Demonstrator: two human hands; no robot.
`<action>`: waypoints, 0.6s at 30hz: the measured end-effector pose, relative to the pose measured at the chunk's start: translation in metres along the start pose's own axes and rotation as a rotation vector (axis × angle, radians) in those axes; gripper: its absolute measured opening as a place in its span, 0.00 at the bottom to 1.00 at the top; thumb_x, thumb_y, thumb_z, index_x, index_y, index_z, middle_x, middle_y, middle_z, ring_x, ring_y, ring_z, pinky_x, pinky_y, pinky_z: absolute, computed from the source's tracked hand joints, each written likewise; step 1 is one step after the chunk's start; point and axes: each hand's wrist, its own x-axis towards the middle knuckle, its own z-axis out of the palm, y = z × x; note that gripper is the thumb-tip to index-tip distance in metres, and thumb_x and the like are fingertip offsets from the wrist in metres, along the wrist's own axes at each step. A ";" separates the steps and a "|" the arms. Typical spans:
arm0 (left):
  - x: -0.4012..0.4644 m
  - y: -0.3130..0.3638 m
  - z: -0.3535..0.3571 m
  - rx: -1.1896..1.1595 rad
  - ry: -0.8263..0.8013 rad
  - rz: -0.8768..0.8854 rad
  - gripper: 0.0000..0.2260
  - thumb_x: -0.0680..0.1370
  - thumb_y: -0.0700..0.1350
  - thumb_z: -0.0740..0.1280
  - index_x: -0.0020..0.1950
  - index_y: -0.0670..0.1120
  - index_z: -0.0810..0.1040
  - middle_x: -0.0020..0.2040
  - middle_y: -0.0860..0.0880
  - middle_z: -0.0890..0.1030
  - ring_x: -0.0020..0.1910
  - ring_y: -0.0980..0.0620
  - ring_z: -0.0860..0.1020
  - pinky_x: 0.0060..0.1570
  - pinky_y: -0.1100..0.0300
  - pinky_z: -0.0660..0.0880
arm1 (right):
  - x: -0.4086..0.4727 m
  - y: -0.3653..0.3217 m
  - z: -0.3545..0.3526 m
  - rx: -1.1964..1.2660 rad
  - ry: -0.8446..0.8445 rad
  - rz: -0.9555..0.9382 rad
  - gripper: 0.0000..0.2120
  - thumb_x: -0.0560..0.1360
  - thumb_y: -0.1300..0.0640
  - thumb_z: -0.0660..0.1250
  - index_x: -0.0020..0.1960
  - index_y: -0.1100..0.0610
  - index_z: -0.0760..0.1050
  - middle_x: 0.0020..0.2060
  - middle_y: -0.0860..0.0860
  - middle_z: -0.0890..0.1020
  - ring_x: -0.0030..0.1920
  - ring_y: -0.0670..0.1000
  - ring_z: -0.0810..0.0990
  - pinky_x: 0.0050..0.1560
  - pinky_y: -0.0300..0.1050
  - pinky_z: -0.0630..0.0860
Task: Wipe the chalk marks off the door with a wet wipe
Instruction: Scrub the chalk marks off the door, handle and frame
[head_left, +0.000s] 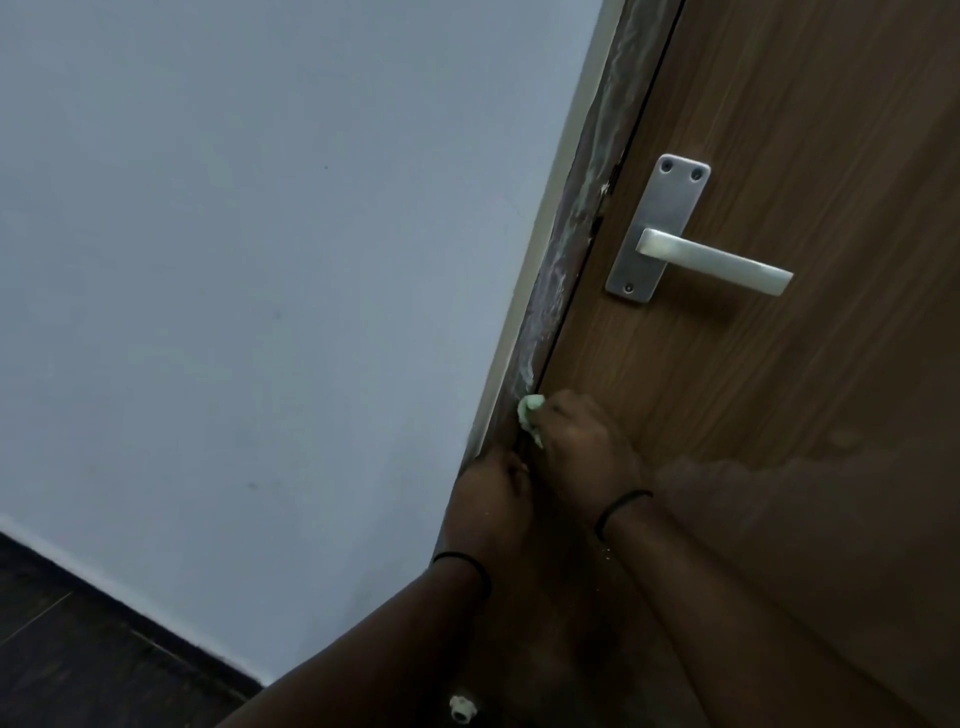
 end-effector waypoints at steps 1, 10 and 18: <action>-0.001 -0.003 0.001 0.000 0.006 0.005 0.04 0.79 0.45 0.62 0.45 0.49 0.74 0.42 0.49 0.81 0.41 0.48 0.79 0.39 0.58 0.73 | -0.002 0.003 0.000 0.007 0.045 0.018 0.09 0.79 0.58 0.64 0.48 0.61 0.80 0.43 0.56 0.78 0.44 0.57 0.77 0.44 0.53 0.76; -0.001 -0.005 0.003 -0.047 0.035 0.004 0.05 0.79 0.46 0.62 0.53 0.49 0.75 0.46 0.49 0.82 0.43 0.48 0.80 0.41 0.57 0.74 | 0.012 -0.008 0.014 -0.105 0.084 -0.026 0.04 0.76 0.62 0.70 0.49 0.63 0.80 0.44 0.57 0.78 0.43 0.56 0.76 0.41 0.52 0.77; -0.003 -0.004 -0.001 -0.040 0.000 0.003 0.08 0.78 0.45 0.62 0.56 0.49 0.75 0.49 0.48 0.82 0.46 0.46 0.80 0.45 0.53 0.77 | 0.028 -0.012 -0.006 -0.015 0.175 0.136 0.12 0.71 0.69 0.66 0.54 0.62 0.80 0.50 0.58 0.79 0.48 0.59 0.76 0.45 0.52 0.77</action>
